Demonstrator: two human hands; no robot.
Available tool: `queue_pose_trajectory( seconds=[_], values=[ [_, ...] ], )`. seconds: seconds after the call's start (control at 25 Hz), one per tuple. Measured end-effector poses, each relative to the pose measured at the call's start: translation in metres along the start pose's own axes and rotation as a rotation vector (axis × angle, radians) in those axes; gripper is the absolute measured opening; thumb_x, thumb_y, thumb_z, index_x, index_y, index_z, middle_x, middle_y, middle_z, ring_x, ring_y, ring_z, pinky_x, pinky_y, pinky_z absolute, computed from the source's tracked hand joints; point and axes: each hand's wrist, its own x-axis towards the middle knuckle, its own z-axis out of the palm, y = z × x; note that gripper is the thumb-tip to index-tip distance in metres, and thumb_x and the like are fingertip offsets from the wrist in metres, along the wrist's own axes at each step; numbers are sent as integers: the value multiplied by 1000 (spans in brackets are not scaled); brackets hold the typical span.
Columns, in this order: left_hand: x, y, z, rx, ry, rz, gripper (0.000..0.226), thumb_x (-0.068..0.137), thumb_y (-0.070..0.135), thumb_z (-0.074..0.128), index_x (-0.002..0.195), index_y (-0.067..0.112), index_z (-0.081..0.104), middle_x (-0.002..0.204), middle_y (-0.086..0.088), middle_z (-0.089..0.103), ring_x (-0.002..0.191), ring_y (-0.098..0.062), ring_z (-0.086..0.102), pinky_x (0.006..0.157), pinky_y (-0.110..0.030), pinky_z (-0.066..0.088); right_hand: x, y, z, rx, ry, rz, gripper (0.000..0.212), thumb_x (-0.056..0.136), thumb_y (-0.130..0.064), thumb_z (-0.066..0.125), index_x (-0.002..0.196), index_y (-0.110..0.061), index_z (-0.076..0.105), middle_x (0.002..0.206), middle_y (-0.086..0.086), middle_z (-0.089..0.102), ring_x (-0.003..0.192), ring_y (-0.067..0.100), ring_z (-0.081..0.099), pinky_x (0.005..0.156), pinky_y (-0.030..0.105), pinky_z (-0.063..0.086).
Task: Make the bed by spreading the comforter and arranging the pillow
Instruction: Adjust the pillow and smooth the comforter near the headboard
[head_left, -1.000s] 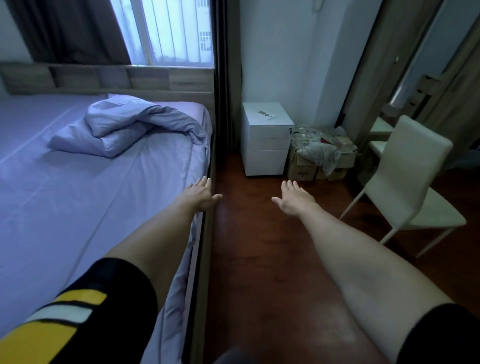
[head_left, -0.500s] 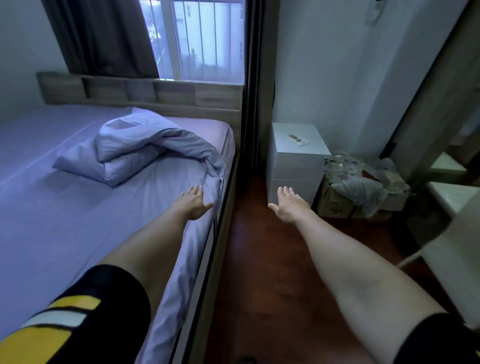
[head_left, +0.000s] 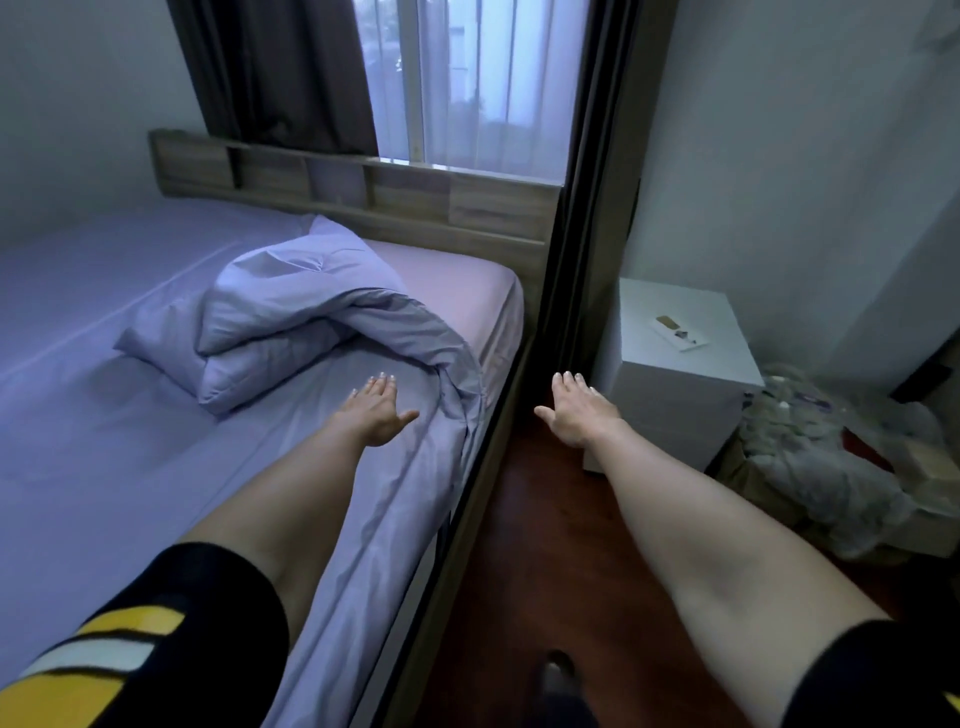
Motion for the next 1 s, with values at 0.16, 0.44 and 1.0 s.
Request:
queue_pose_trajectory(
  seconds=[0.16,0.44,1.0],
  values=[
    [82,3,-22,-63,4,-101,78,99,53,28,154,6,-1,162,-8,-6,150,-21,-2,122,-39,6,115,9,-22,-14,-5,-112,72,101,-46,32,153,-4,5,161,13,5,150,25,4,121,38,11],
    [201,-22,-58,-178,52,-307,78,98,54,30,154,9,-1,162,-9,-3,150,-23,0,121,-41,8,299,-9,-62,-91,-36,-316,72,102,-45,31,153,-3,4,162,13,3,150,24,3,122,38,10],
    [339,-236,-76,-584,165,-1041,85,89,69,32,153,29,-9,160,-20,-8,148,-39,-5,120,-50,5,555,-247,-51,-104,-201,-804,80,98,-53,36,153,-8,0,162,12,0,149,29,1,119,42,16]
  ],
)
